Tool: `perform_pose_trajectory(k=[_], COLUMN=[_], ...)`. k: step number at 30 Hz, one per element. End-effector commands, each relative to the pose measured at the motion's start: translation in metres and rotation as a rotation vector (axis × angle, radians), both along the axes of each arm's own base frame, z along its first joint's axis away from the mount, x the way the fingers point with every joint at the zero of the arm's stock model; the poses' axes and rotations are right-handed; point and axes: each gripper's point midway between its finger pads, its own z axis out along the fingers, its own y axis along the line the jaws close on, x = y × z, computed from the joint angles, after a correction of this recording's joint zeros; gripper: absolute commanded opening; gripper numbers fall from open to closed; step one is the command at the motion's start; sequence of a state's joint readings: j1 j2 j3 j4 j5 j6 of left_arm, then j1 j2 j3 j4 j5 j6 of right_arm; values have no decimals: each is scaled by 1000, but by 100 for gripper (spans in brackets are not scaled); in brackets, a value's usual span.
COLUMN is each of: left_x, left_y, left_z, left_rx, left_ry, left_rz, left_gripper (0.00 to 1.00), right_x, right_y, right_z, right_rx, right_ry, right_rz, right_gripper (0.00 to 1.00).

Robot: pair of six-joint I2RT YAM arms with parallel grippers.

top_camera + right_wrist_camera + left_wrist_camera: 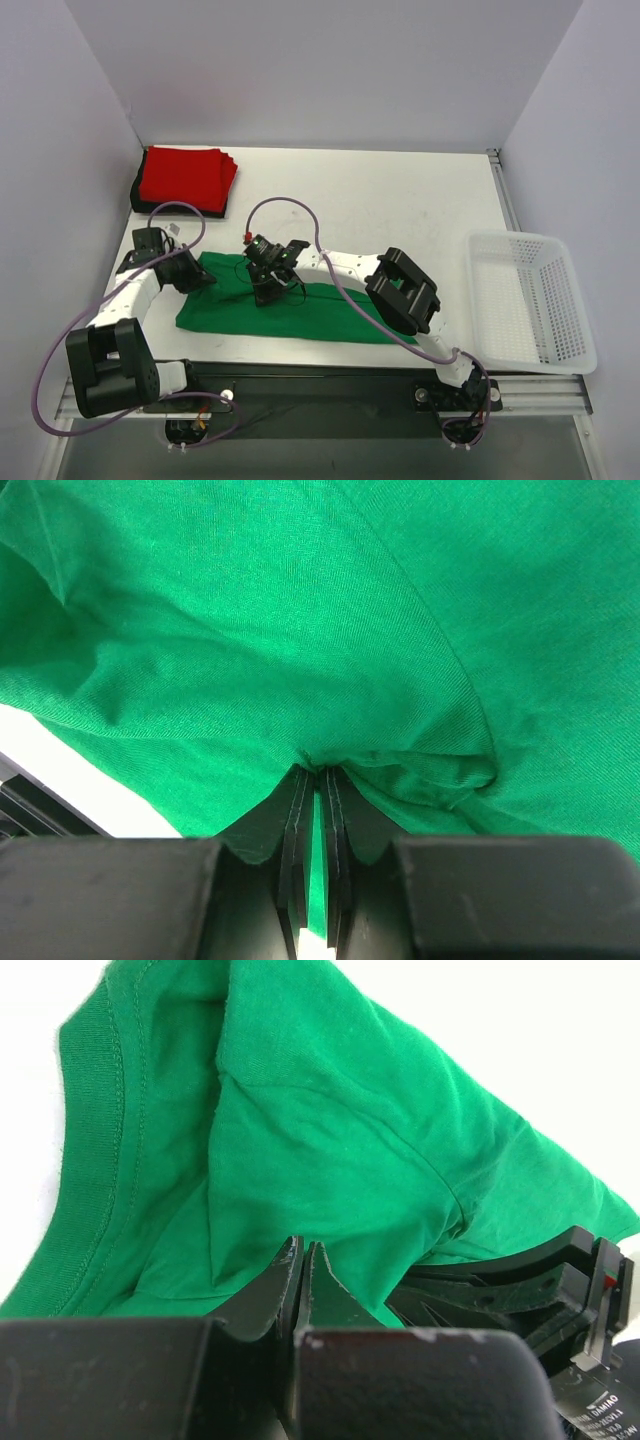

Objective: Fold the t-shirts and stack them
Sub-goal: Fold the other side of the tshirt into a rectangle

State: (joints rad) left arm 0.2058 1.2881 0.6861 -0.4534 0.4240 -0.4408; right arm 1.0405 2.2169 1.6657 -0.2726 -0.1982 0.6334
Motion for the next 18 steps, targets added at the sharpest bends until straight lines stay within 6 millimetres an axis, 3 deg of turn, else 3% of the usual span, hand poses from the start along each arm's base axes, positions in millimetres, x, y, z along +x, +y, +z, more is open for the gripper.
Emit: perform_pose_trajectory(k=[1, 10, 18], left_x=[2, -16, -38], left_y=[2, 10, 14], left_z=[12, 23, 35], left_rx=[10, 62, 108], left_ry=[-48, -44, 8], left_rz=[3, 72, 168], left_gripper=[0, 0, 0], right_x=[-1, -7, -18], right_y=[-1, -9, -27], right_z=[30, 53, 60], right_rx=[24, 71, 69], right_ry=[-20, 23, 92], right_rz=[-15, -10, 14], right_gripper=[7, 6, 4])
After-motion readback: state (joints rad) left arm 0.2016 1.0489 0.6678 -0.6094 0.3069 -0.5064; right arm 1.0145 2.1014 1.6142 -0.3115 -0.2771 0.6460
